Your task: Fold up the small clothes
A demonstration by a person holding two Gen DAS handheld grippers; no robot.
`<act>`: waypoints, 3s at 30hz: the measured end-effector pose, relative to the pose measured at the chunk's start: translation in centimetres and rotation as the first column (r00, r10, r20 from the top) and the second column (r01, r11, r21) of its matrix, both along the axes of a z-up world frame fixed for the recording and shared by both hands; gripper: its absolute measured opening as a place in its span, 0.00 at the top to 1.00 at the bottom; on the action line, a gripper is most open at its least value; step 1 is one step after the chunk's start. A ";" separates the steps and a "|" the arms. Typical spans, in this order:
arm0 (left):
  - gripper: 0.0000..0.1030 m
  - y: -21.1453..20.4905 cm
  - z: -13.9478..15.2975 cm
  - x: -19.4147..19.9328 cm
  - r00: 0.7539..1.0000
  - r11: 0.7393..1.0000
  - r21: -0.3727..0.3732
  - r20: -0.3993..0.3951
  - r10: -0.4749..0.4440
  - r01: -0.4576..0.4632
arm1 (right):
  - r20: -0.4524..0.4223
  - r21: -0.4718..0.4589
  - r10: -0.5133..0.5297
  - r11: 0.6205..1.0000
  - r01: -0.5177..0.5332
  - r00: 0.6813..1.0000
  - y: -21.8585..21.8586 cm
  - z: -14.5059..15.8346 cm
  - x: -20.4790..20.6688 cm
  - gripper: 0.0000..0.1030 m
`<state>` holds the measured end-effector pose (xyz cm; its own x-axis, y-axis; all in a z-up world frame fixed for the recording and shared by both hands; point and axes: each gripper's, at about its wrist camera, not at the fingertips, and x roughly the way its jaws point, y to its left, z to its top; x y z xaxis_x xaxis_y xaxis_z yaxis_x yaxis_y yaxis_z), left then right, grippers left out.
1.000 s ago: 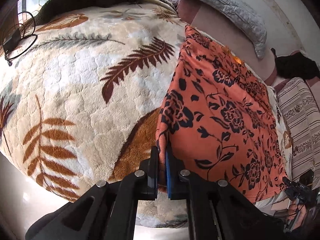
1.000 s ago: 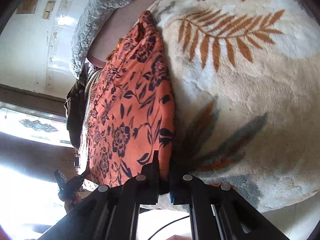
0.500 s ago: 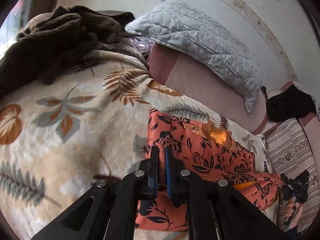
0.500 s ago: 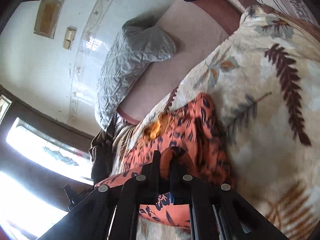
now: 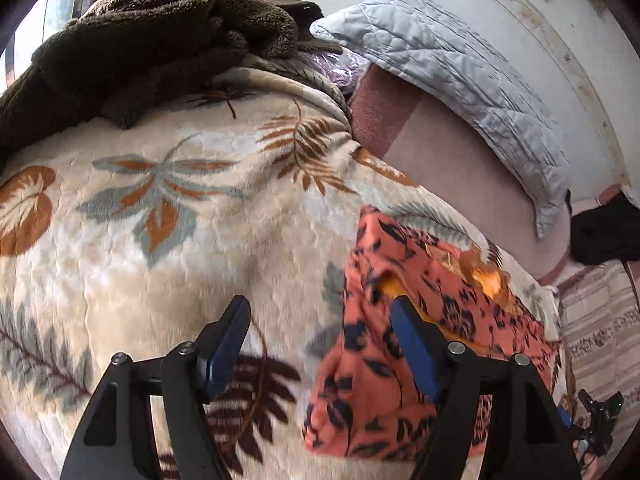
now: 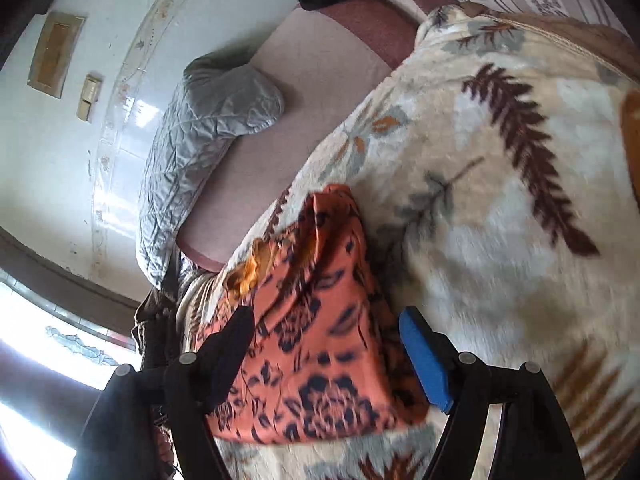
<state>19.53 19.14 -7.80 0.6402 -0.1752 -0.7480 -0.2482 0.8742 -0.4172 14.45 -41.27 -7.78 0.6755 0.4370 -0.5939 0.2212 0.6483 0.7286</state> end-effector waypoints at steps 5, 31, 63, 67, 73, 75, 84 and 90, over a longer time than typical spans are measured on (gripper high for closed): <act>0.24 -4.1 -4.1 -0.4 0.991 0.994 0.016 -0.089 -0.102 0.104 | -0.105 0.015 0.020 1.000 -0.018 0.994 2.6 -3.3 -2.3 0.24; 0.78 -7.3 -3.4 -16.3 0.947 0.941 0.197 -0.222 -0.230 0.275 | -0.294 -0.171 0.222 0.945 -0.280 0.930 6.2 -0.5 -13.8 0.78; 0.43 -2.7 -0.7 -4.4 0.975 0.945 0.250 -0.115 -0.187 0.211 | -0.165 -0.535 0.215 0.800 -0.270 0.963 6.6 2.2 -2.7 0.35; 0.40 -3.2 -1.1 -6.2 0.961 0.922 0.273 -0.102 -0.257 0.275 | -0.165 -0.519 0.216 0.811 -0.271 0.962 6.3 1.7 -4.7 0.34; 0.41 -2.5 -1.1 -5.0 0.971 0.934 0.265 -0.088 -0.222 0.238 | -0.161 -0.512 0.185 0.824 -0.243 0.969 5.3 0.5 -3.8 0.34; 0.40 -1.4 0.3 -6.1 0.977 0.951 0.233 0.006 -0.212 0.204 | -0.142 -0.484 0.166 0.848 -0.215 0.976 4.5 0.6 -3.7 0.34; 0.36 -1.1 -1.5 -7.2 0.974 0.931 0.288 -0.036 -0.226 0.226 | -0.137 -0.475 0.195 0.847 -0.238 0.971 4.8 -0.4 -1.2 0.34; 0.37 -4.8 -3.6 -3.3 0.950 0.899 0.307 -0.121 -0.289 0.313 | -0.184 -0.506 0.201 0.820 -0.268 0.962 5.9 -0.8 0.0 0.82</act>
<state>16.27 14.33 -11.36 0.5382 -0.0966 -0.8373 0.0294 0.9950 -0.0959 14.49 -35.34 -8.55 0.5039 0.1757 -0.8457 0.0743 0.9666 0.2451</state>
